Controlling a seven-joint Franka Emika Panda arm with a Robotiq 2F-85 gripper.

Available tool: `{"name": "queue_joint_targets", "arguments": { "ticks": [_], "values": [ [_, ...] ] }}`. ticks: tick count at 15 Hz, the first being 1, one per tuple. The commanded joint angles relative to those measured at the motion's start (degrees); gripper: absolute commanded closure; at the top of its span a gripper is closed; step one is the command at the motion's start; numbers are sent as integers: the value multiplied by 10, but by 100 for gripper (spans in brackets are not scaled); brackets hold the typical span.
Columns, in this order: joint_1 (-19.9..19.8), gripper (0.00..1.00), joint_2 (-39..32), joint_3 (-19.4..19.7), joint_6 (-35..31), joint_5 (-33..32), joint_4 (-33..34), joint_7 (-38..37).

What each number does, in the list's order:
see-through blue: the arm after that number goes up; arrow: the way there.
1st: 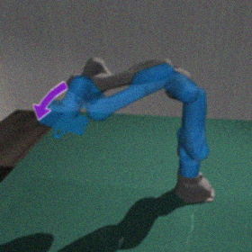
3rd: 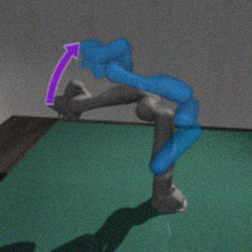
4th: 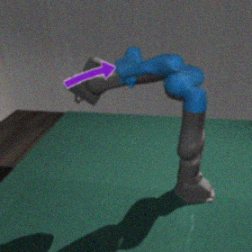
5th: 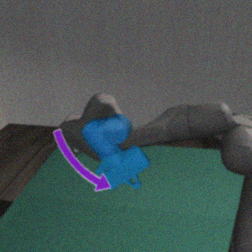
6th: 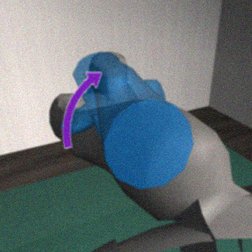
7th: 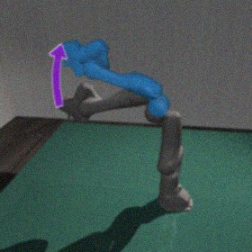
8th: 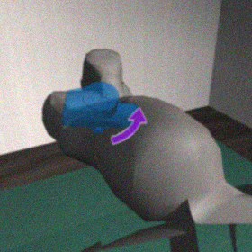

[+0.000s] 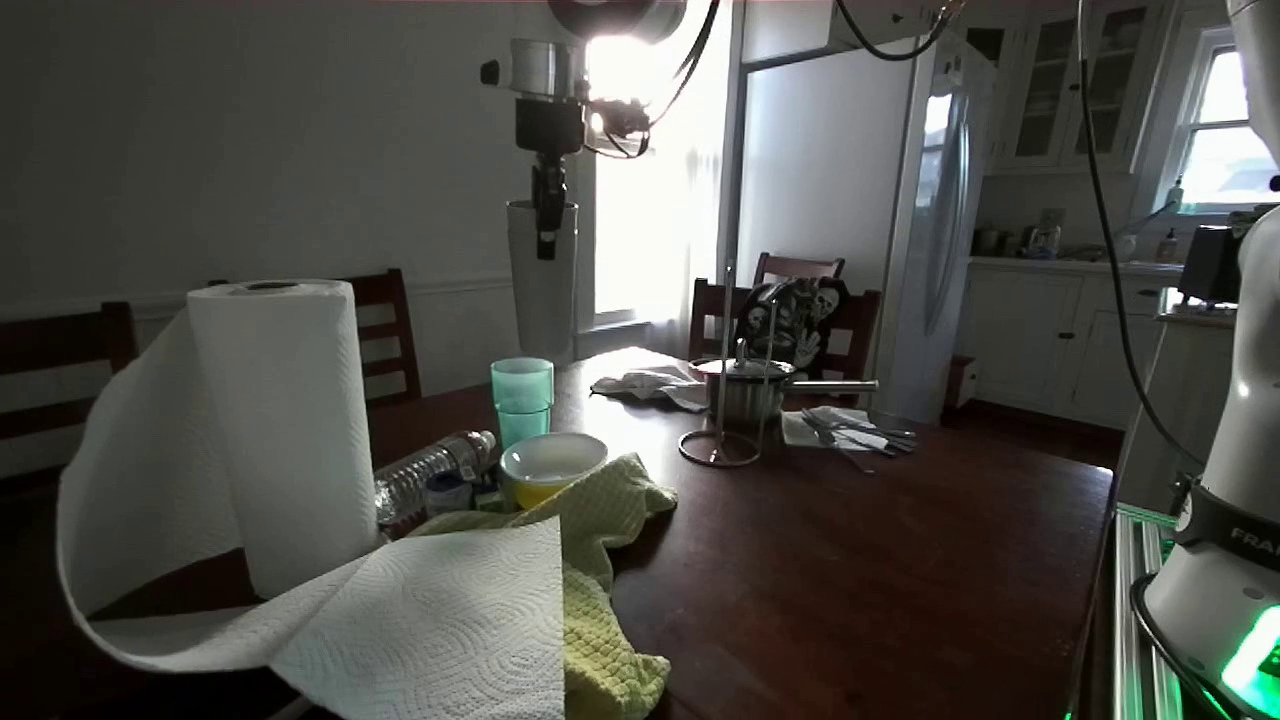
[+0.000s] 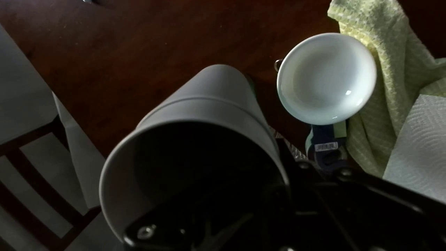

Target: Put the white cup in the green cup

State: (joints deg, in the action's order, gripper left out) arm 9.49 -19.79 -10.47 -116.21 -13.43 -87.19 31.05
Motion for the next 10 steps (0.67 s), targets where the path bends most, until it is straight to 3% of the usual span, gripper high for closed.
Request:
{"name": "queue_joint_targets", "arguments": {
  "ticks": [1, 10],
  "values": [
    [-1, 99, -26, -4, 4, 23, 39, -3],
    [-5, 99, -65, -3, -8, 43, 78, -4]
  ]
}}
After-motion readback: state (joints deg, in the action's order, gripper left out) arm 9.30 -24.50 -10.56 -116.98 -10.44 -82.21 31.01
